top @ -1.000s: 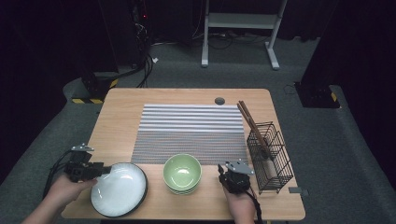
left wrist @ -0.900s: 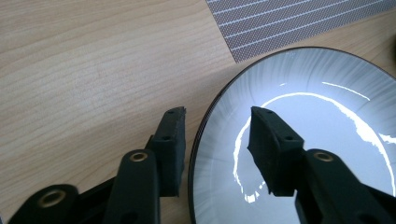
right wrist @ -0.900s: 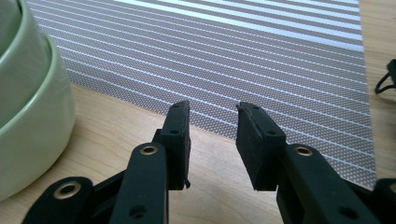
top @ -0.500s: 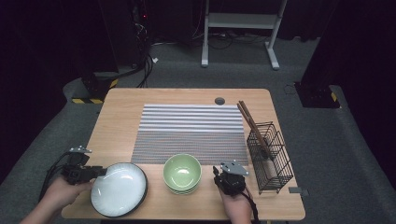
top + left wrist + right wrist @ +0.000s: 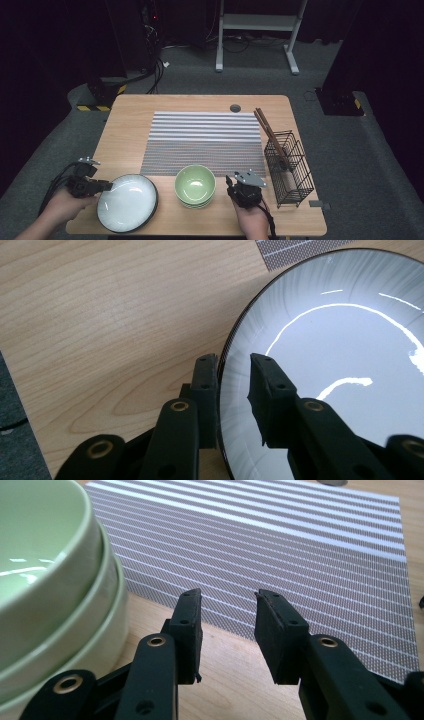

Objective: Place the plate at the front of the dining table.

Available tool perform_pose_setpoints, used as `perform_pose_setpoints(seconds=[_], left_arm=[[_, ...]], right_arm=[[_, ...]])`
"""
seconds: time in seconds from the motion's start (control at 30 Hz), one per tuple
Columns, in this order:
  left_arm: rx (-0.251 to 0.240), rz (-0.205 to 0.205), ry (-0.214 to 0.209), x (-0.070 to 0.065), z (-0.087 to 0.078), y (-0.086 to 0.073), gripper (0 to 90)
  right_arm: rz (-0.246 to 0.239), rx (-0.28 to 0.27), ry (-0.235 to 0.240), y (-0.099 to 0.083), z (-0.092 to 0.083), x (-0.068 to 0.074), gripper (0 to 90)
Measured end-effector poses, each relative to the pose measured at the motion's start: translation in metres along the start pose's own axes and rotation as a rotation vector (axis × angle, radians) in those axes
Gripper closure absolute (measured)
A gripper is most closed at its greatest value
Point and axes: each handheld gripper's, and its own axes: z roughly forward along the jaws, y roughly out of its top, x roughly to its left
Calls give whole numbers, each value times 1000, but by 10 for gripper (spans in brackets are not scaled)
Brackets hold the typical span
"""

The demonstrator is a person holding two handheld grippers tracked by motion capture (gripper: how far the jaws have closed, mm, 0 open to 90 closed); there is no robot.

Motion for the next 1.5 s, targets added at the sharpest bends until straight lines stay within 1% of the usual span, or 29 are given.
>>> perform_pose_setpoints(seconds=[0.03, 0.07, 0.2, 0.23, 0.27, 0.3, 0.33, 0.4, 0.43, 0.6, 0.63, 0.67, 0.73, 0.83, 0.93, 1.03, 1.1, 1.2, 1.23, 1.3, 1.37, 1.43, 1.5], left_arm=[[3, -9, -4, 1, 1, 0, 734], [3, -9, -4, 1, 1, 0, 739], [29, -25, -12, 2, 1, 1, 750], [33, -23, -10, 3, 1, 1, 750], [33, -23, -10, 3, 1, 1, 754], [49, -25, -9, 3, 1, 2, 760], [58, -20, -3, 3, 1, 2, 762], [62, -24, -4, 3, 2, 2, 765], [68, -32, -11, 2, 3, 2, 768], [96, -25, 11, 1, 3, 3, 783], [103, -37, 5, 2, 3, 3, 793], [103, -37, 5, 2, 3, 3, 798], [111, -32, 4, 3, 3, 4, 805], [111, -35, 2, 3, 3, 4, 812], [110, -37, -1, 3, 3, 4, 815], [108, -43, -1, 3, 3, 3, 817], [118, -34, 7, 3, 2, 3, 818], [119, -38, 6, 3, 2, 3, 818], [122, -38, 4, 4, 1, 3, 818], [127, -36, 4, 4, 1, 3, 818], [127, -35, -1, 4, 1, 2, 816], [128, -35, -2, 3, 2, 1, 812], [128, -34, -3, 3, 2, 1, 811]], right_arm=[[0, -11, -4, 3, -2, 2, 630], [0, -11, -4, 3, -2, 2, 630], [-1, -28, 6, 11, -6, 4, 628], [-1, -30, 9, 12, -7, 4, 627], [-1, -30, 9, 12, -7, 4, 627], [3, -31, 16, 15, -8, 3, 627], [3, -31, 18, 16, -8, 3, 627], [3, -30, 22, 17, -9, 4, 625], [4, -31, 27, 18, -9, 4, 623], [5, -32, 31, 20, -10, 6, 617], [6, -30, 40, 23, -11, 8, 615], [6, -30, 40, 23, -11, 8, 615], [-10, -32, 41, 28, -11, 10, 614], [-8, -33, 53, 32, -12, 11, 611], [-14, -32, 51, 34, -12, 12, 610], [-14, -34, 57, 37, -12, 15, 609], [-20, -37, 60, 41, -14, 19, 606], [-27, -46, 67, 45, -16, 22, 603], [-28, -49, 76, 49, -18, 25, 600], [-32, -53, 80, 52, -19, 27, 597], [-43, -58, 99, 60, -21, 34, 594], [-29, -54, 125, 66, -21, 38, 595], [-31, -54, 129, 68, -21, 41, 594]])
